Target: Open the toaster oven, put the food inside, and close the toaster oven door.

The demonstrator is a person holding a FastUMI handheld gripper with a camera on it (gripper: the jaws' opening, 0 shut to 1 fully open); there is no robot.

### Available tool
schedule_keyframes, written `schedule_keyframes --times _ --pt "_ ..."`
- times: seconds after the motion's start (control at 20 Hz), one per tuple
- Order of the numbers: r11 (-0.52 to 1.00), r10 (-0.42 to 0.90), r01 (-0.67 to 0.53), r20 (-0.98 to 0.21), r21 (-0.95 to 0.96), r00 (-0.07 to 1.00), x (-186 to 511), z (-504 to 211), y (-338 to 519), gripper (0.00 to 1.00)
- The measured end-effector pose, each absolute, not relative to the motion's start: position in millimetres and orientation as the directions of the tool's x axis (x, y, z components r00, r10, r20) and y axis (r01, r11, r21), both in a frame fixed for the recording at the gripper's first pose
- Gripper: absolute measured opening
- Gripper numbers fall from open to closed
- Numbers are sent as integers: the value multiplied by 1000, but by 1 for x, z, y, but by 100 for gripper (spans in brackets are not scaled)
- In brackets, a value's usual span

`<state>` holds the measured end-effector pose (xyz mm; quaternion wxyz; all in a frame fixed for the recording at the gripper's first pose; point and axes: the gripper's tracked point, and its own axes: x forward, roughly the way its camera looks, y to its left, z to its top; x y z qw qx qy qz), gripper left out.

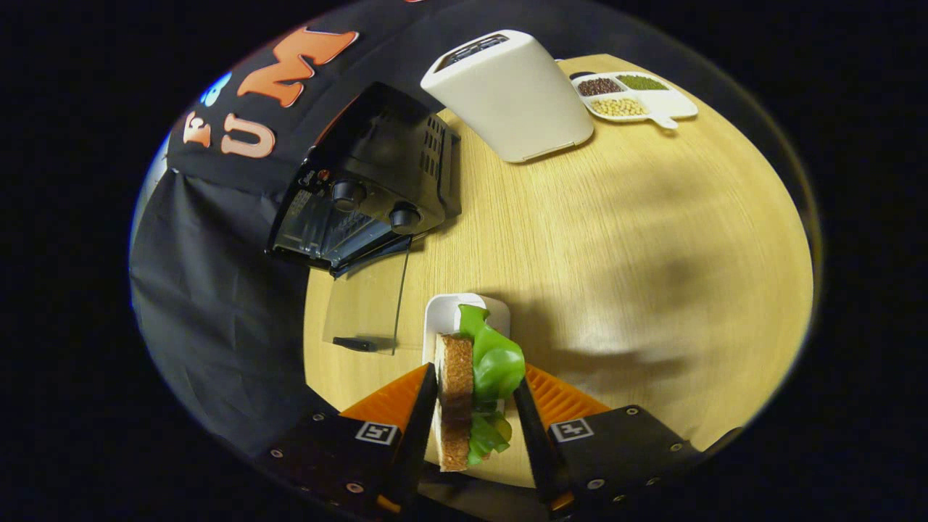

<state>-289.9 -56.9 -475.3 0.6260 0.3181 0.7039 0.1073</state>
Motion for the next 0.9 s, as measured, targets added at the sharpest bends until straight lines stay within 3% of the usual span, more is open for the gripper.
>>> schedule_keyframes --times 0.05,0.25,0.9 --pt "761 594 341 -804 552 -23 -291 -475 -56 49" --pt "732 604 375 -796 568 27 -283 -461 -55 36" --pt "620 590 427 -750 659 299 -215 -386 16 35"
